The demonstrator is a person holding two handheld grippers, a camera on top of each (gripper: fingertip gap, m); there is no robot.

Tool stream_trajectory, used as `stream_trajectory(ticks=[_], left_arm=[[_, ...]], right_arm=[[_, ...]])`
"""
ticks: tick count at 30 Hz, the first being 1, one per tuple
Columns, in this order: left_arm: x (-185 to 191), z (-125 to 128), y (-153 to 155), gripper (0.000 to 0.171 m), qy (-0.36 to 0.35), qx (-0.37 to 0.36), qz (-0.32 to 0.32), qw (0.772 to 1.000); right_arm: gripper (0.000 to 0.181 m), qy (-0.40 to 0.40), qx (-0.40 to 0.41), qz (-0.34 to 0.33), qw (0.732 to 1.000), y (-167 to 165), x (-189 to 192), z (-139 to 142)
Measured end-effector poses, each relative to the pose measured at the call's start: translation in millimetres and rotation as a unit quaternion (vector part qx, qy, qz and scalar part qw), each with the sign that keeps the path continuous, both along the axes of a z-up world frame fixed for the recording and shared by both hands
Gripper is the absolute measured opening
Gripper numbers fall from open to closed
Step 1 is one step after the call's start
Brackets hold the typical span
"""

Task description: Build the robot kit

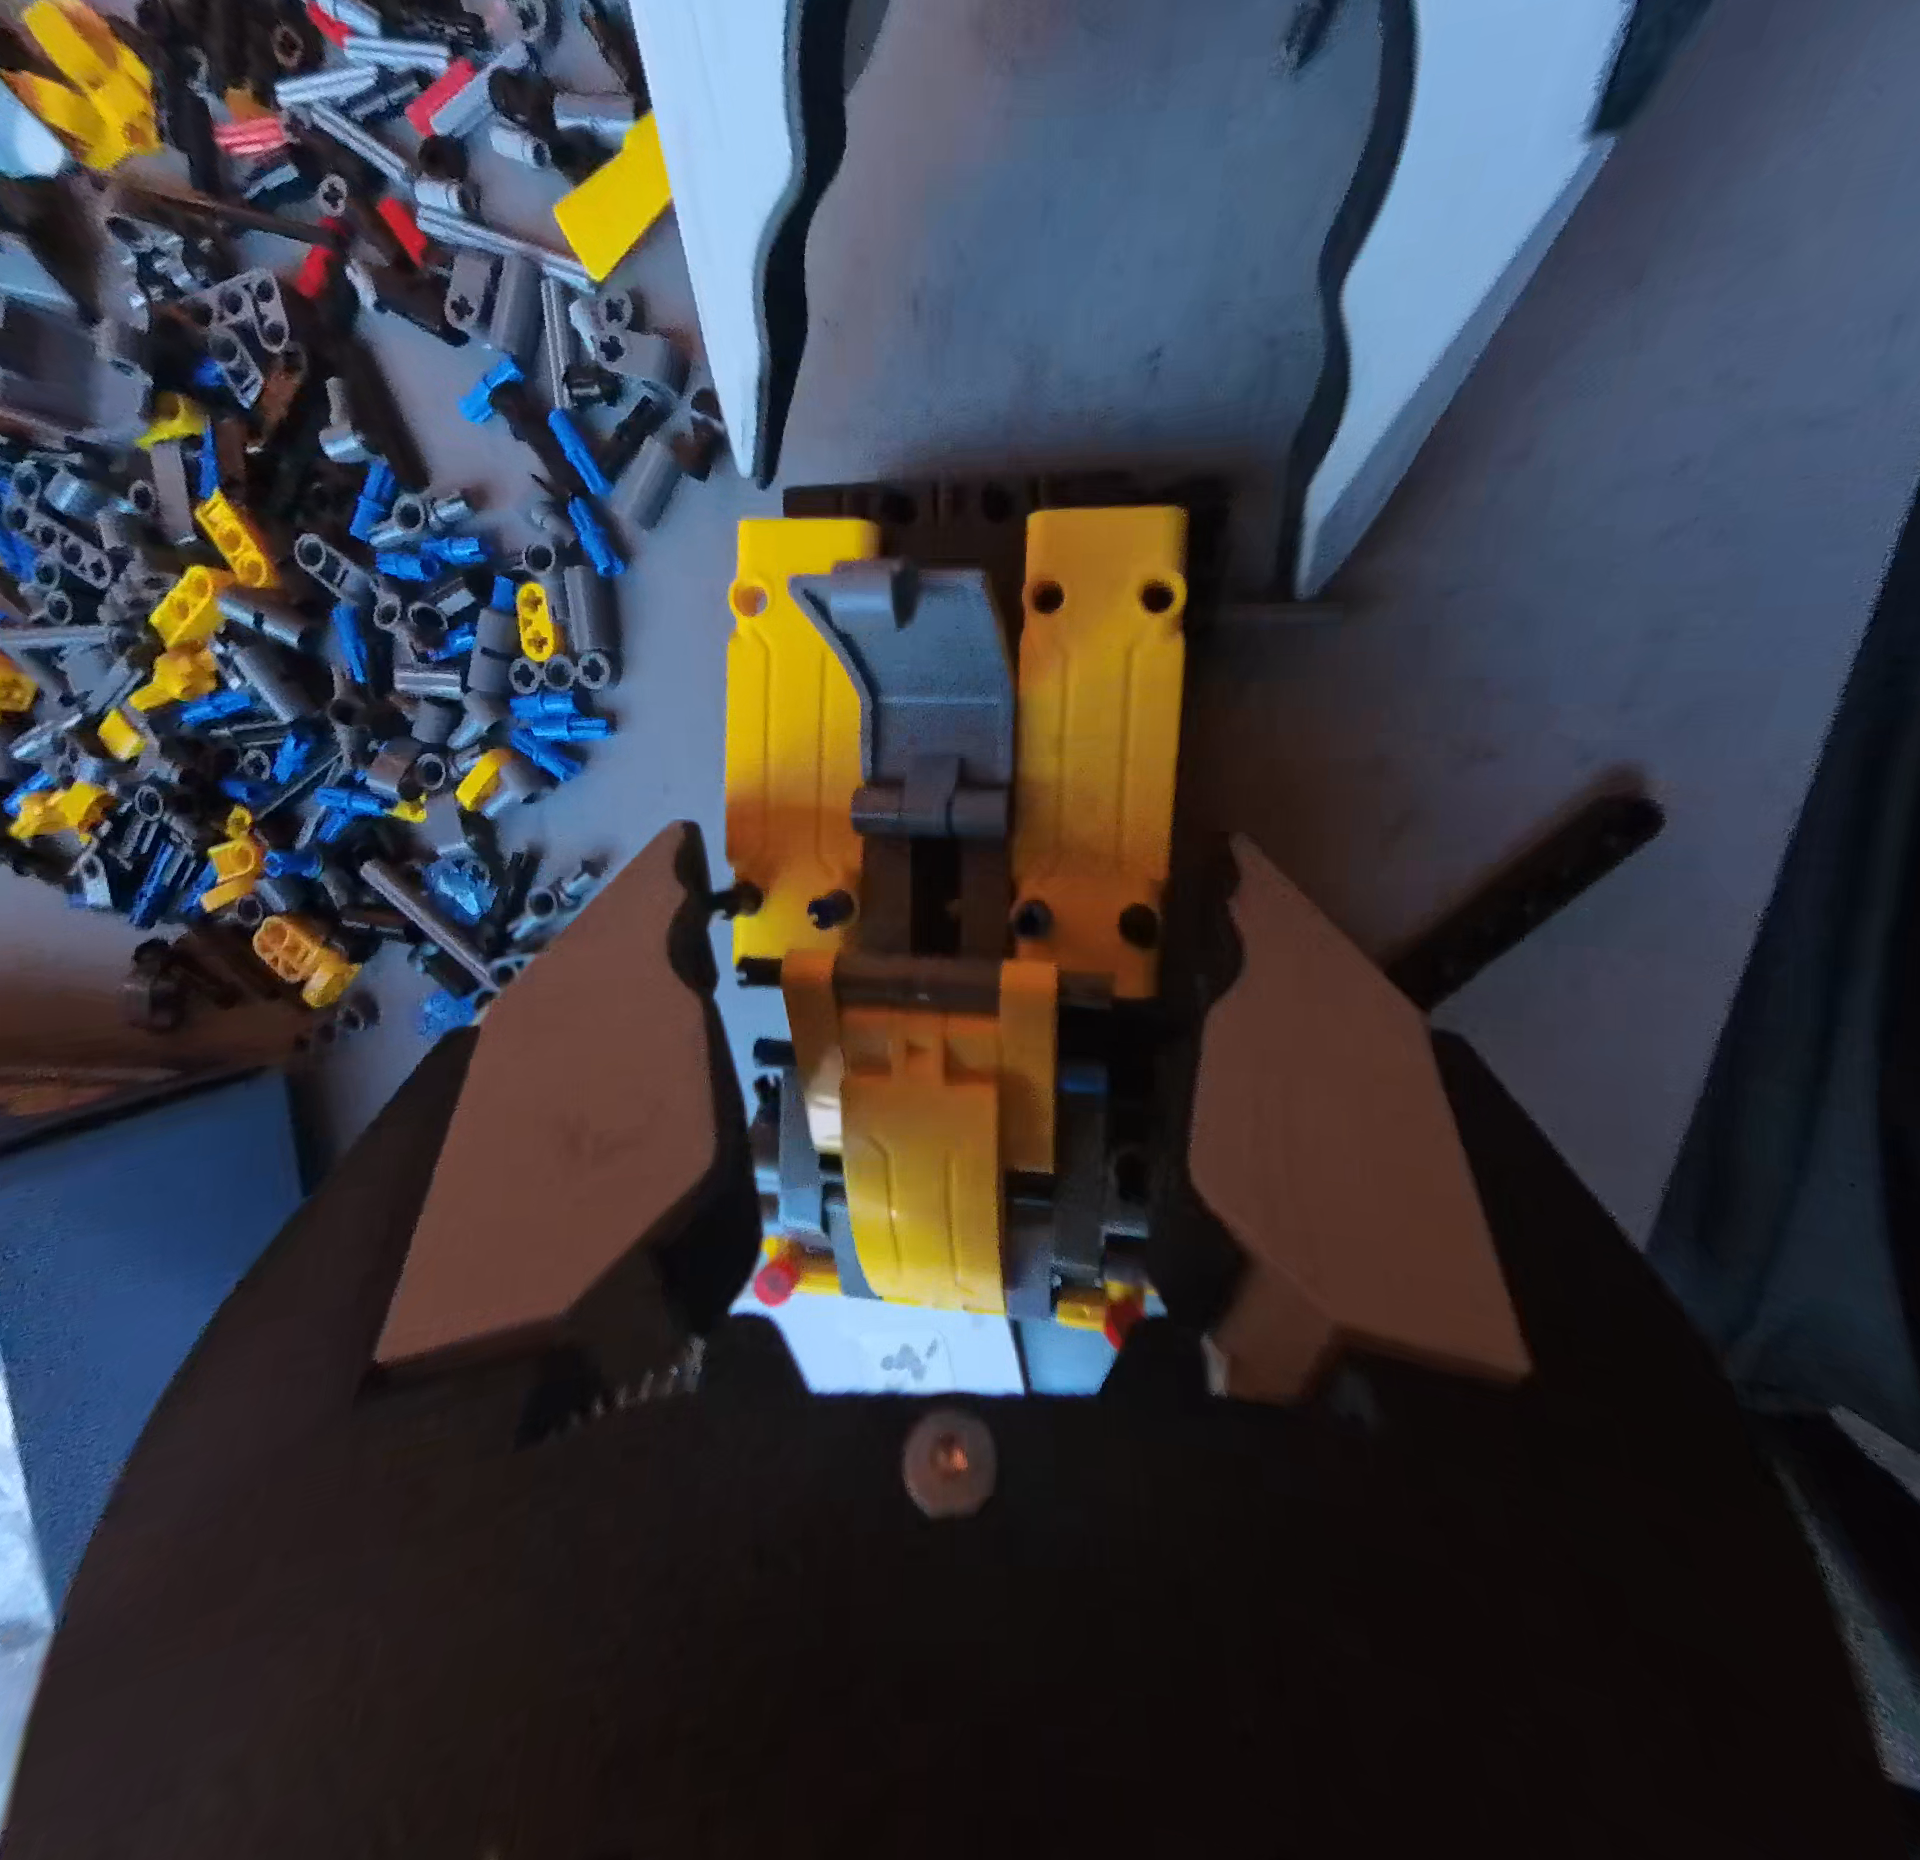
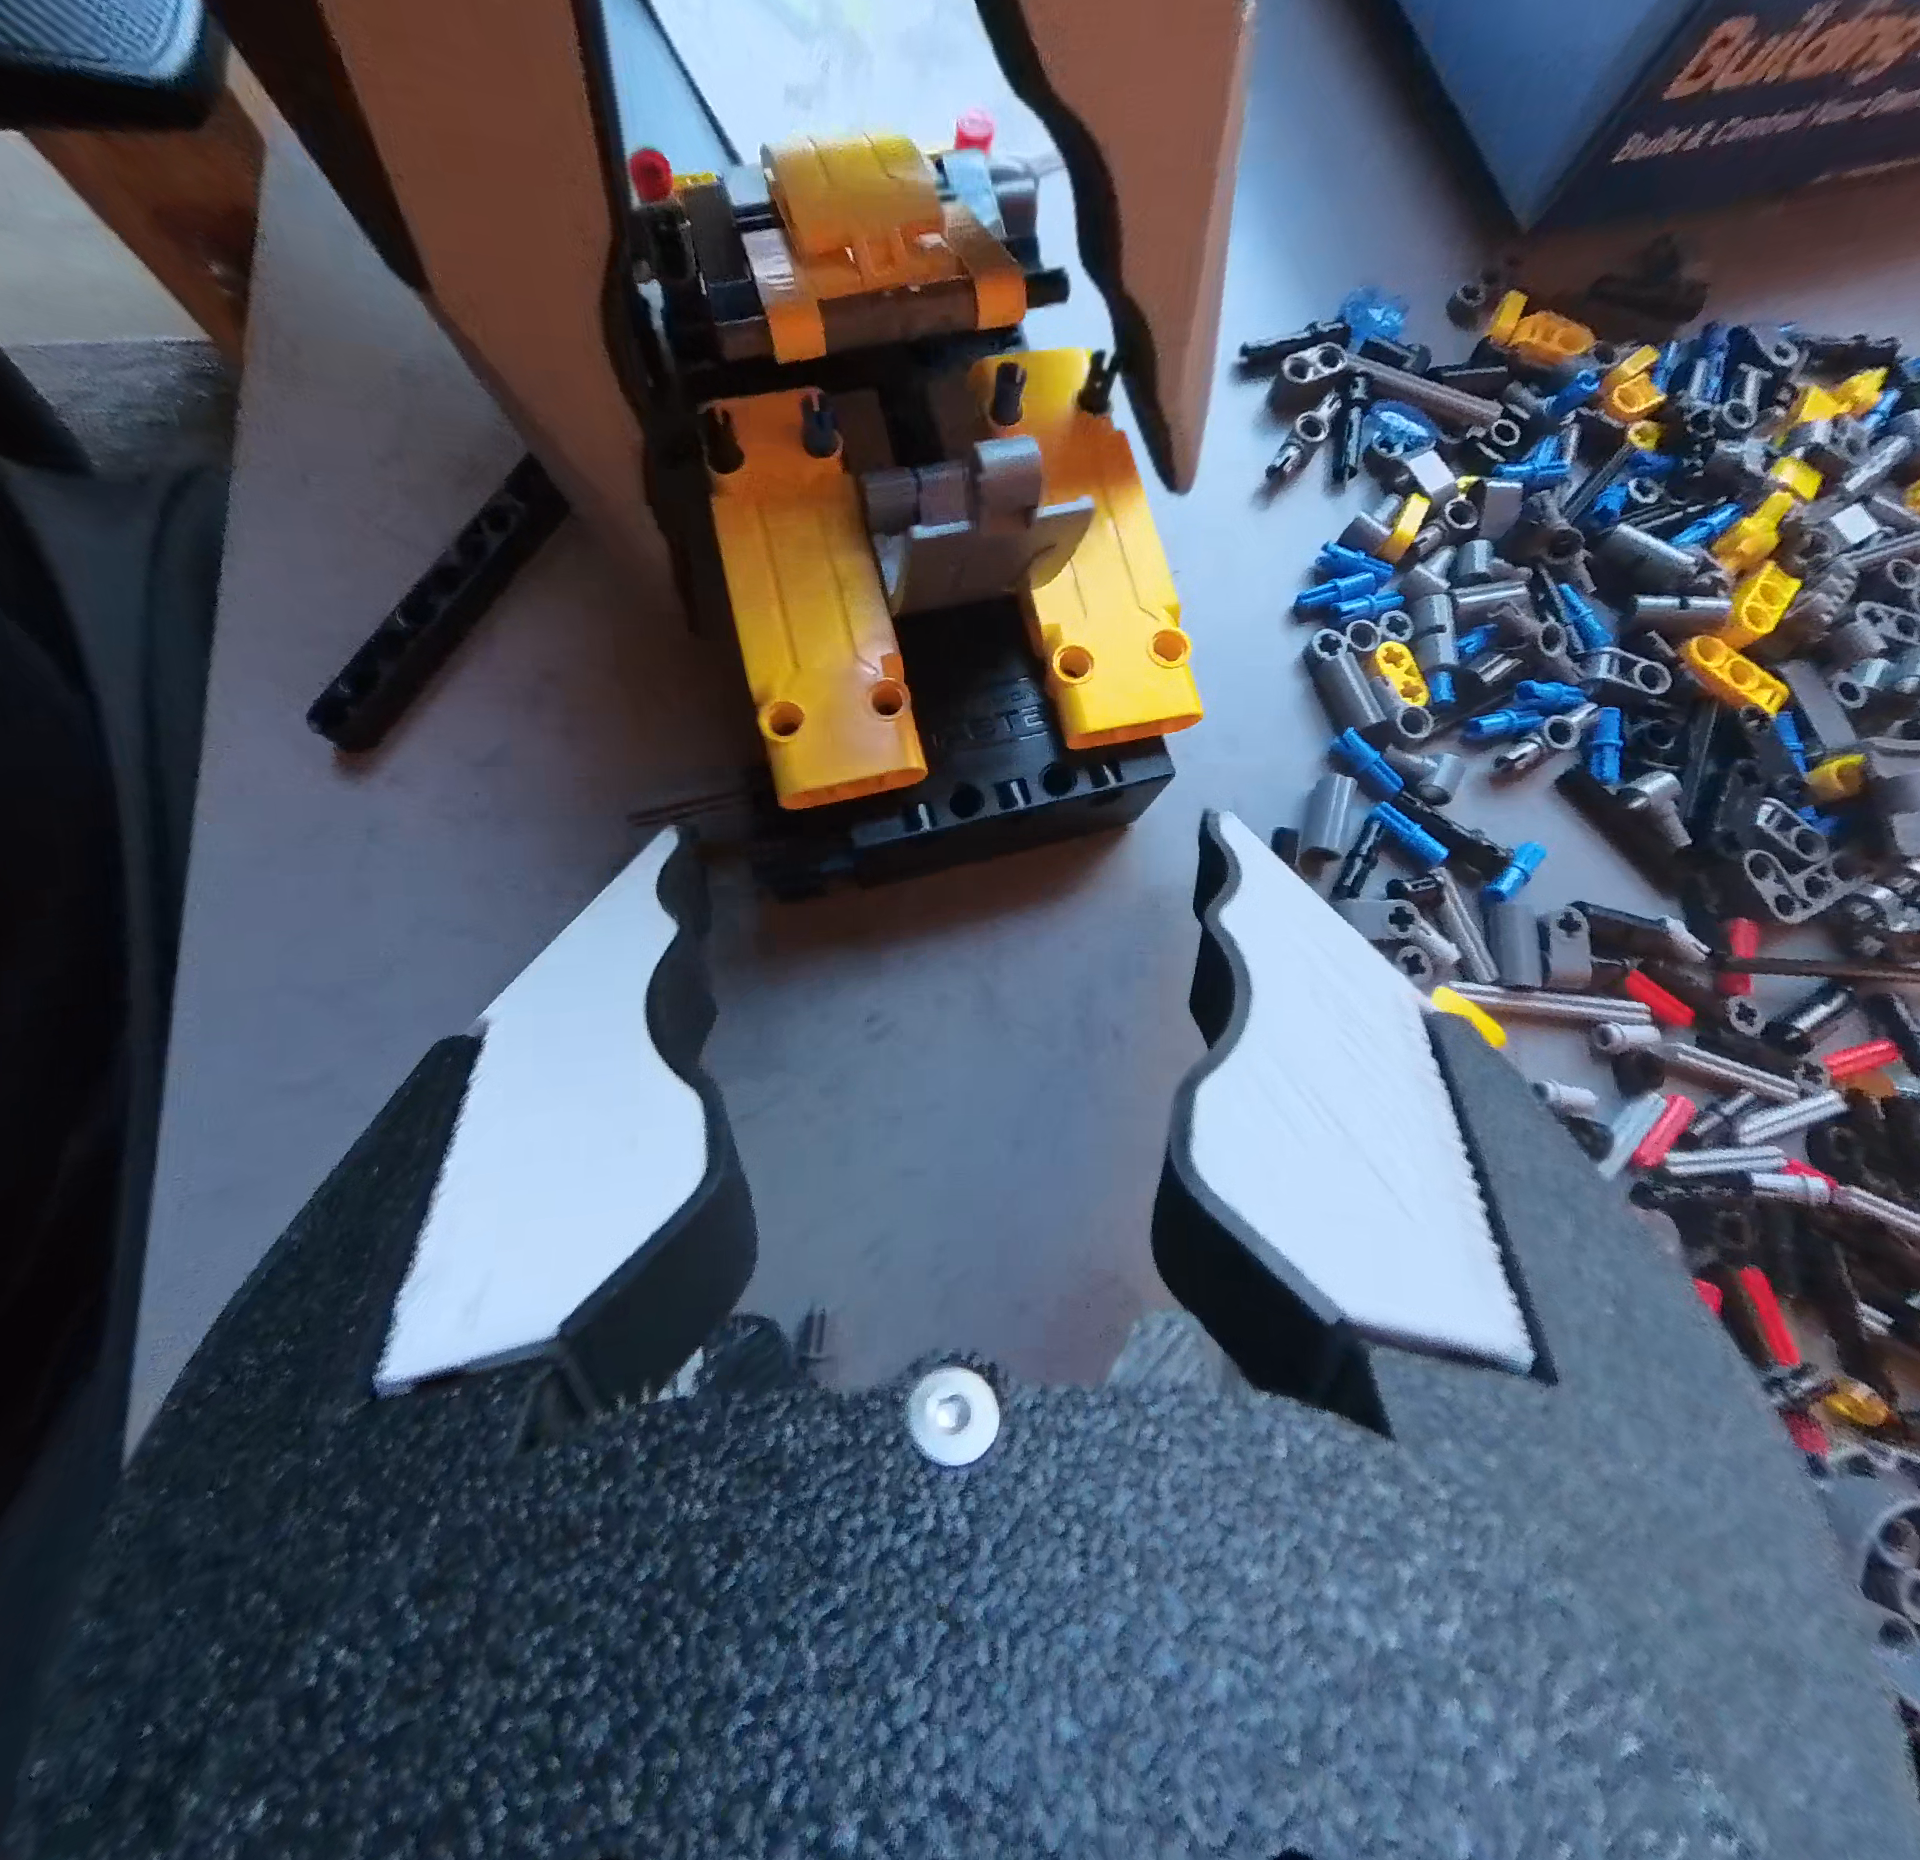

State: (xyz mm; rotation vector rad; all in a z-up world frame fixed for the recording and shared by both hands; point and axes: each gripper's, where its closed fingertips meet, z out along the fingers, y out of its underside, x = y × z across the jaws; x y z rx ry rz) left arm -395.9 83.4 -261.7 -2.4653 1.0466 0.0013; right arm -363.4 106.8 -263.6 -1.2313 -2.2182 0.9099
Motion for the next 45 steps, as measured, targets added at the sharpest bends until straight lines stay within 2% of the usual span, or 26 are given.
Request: stream_trajectory(ticks=[2, 4, 8, 12, 15, 17, 18, 19, 21, 24, 26, 28, 29, 31, 33, 35, 36, 37, 41, 45], left_arm=[[1, -1, 3, 0.085, -0.005, -0.005, -0.014, 1.000], [3, -1, 3, 0.085, -0.023, -0.025, -0.026, 0.999], [4, 5, 5, 0.084, -0.094, -0.119, -0.015, 0.988], [7, 13, 8, 0.084, -0.221, -0.231, 0.011, 0.947], [13, 23, 12, 0.084, -0.308, -0.284, 0.020, 0.908], [23, 26, 14, 0.083, -0.349, -0.300, 0.017, 0.888], [26, 27, 17, 0.082, -0.361, -0.297, 0.015, 0.884], [27, 28, 20, 0.082, -0.368, -0.290, 0.014, 0.883], [23, 29, 26, 0.080, -0.363, -0.265, 0.020, 0.893], [9, 57, 37, 0.076, -0.363, -0.169, 0.025, 0.916], [-5, 77, 40, 0.077, -0.323, -0.085, 0.039, 0.942], [-5, 88, 31, 0.077, -0.236, -0.005, 0.013, 0.972], [-4, 86, 26, 0.076, -0.177, 0.024, -0.005, 0.984], [2, 74, 22, 0.069, -0.081, 0.069, -0.034, 0.994], [13, 54, 17, 0.066, -0.049, 0.061, -0.059, 0.995], [17, 40, 19, 0.066, -0.036, 0.056, -0.060, 0.996], [13, 37, 24, 0.052, -0.021, 0.065, -0.055, 0.996], [12, 36, 26, 0.046, -0.020, 0.064, -0.055, 0.996], [12, 36, 31, 0.044, -0.087, 0.048, -0.052, 0.994], [12, 38, 32, 0.044, -0.167, 0.030, -0.061, 0.984]], right_arm=[[0.091, 0.004, -0.003, 0.003, 1.000, -1, -2, 1], [0.085, 0.001, -0.004, 0.011, 1.000, -4, -2, 0], [0.085, -0.005, -0.027, 0.006, 1.000, -2, -8, 1], [0.091, 0.043, -0.042, -0.008, 0.998, 2, -10, 16], [0.092, 0.096, -0.005, -0.026, 0.995, 10, -14, 26], [0.083, 0.107, 0.023, -0.020, 0.994, 8, -15, 26], [0.061, 0.106, 0.037, -0.014, 0.994, 6, -14, 24], [0.053, 0.105, 0.056, -0.013, 0.993, 7, -13, 21], [0.052, 0.102, 0.069, -0.018, 0.992, 9, -13, 18], [0.050, 0.089, 0.019, -0.032, 0.995, 12, -12, 22], [0.046, 0.076, -0.026, -0.044, 0.996, 16, -12, 24], [0.045, 0.051, -0.077, -0.050, 0.995, 16, -11, 25], [0.045, 0.040, -0.098, -0.051, 0.993, 15, -12, 25], [0.045, 0.027, -0.122, -0.048, 0.991, 13, -12, 25], [0.045, 0.017, -0.140, -0.052, 0.989, 12, -13, 25], [0.045, 0.011, -0.156, -0.052, 0.986, 11, -13, 25], [0.045, 0.010, -0.159, -0.047, 0.986, 9, -12, 25], [0.046, 0.011, -0.156, -0.046, 0.987, 10, -12, 25], [0.045, 0.036, -0.118, -0.064, 0.990, 27, -3, 34], [0.017, 0.082, -0.102, -0.069, 0.989, 41, 21, 64]])
